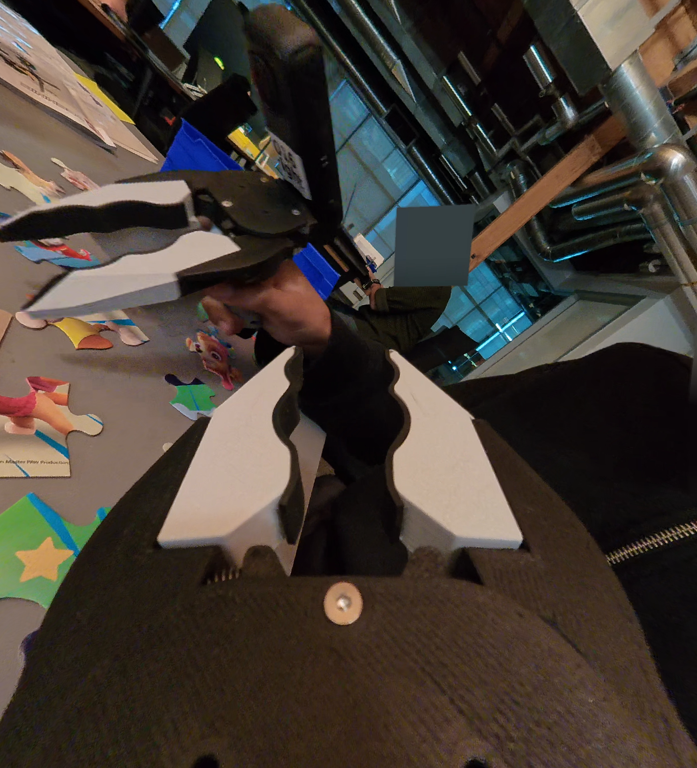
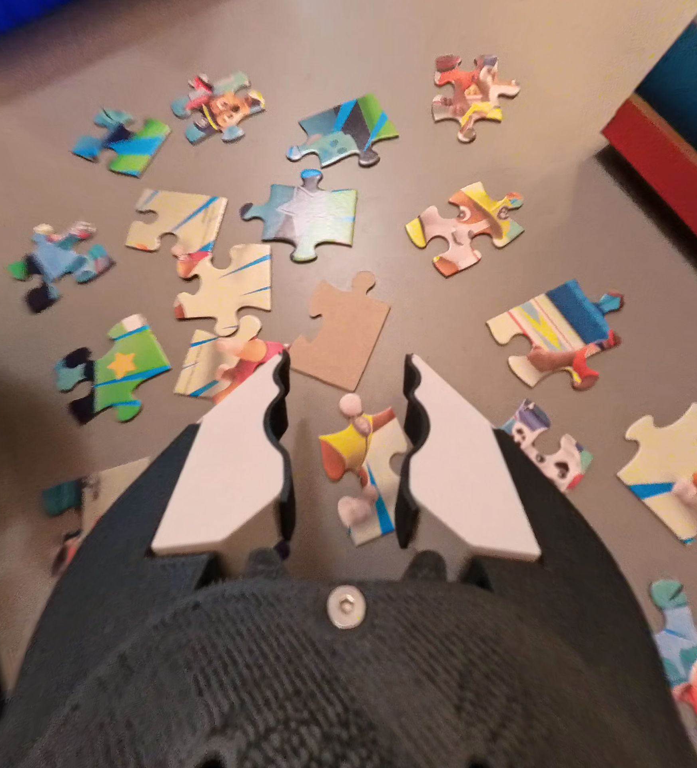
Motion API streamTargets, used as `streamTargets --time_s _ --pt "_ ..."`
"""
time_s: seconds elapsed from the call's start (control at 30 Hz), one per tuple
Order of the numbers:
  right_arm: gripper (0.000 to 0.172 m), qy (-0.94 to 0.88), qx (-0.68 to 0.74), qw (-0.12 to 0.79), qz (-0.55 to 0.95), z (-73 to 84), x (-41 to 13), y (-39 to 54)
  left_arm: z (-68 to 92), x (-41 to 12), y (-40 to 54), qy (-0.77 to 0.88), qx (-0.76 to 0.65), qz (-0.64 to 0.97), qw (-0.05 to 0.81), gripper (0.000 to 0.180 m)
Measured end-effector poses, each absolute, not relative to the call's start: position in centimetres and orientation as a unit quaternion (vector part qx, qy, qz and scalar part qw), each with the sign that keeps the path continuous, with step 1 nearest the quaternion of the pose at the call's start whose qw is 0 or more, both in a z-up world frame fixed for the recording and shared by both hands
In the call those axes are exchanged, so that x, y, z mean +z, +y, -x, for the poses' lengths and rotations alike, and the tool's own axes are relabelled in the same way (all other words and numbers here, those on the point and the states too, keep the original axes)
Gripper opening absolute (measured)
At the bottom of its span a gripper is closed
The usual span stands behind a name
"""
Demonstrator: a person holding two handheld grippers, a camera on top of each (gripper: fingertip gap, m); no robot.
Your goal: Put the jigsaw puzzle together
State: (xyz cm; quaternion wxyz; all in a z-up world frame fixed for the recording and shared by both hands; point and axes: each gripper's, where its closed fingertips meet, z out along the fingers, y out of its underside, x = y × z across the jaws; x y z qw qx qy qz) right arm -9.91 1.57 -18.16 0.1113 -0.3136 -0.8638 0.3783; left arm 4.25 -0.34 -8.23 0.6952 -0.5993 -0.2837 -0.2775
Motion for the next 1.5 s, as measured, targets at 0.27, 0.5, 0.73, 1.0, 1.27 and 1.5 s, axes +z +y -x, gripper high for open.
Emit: streamTargets --time_s 0.27,0.5,0.73,1.0,1.27,1.5 --pt "0.053 -0.880 0.304 0.129 0.341 11.5 -20.9 -0.1 -3.3 -8.8 -1.7 -0.299 -0.250 0.600 0.698 0.034" --pt "0.032 -0.874 0.312 0.125 0.351 11.8 -20.9 -0.1 -2.6 -9.3 -2.6 -0.309 -0.261 0.580 0.707 0.034" --pt "0.031 -0.869 0.369 0.167 0.285 11.3 -17.7 -1.3 -1.3 -9.2 -4.3 -0.331 -0.239 0.559 0.722 0.037" --pt "0.031 -0.839 0.496 0.183 0.130 5.0 -11.1 -5.3 2.2 -9.3 -7.7 -0.413 -0.221 0.463 0.752 0.052" --pt "0.032 -0.822 0.517 0.221 0.083 2.3 -9.6 -6.3 1.9 -9.3 -7.3 -0.408 -0.227 0.462 0.754 0.000" --pt "0.037 -0.767 0.613 0.023 0.190 1.2 -7.4 -5.4 1.2 -6.5 -8.7 -0.351 -0.211 0.427 0.806 0.000"
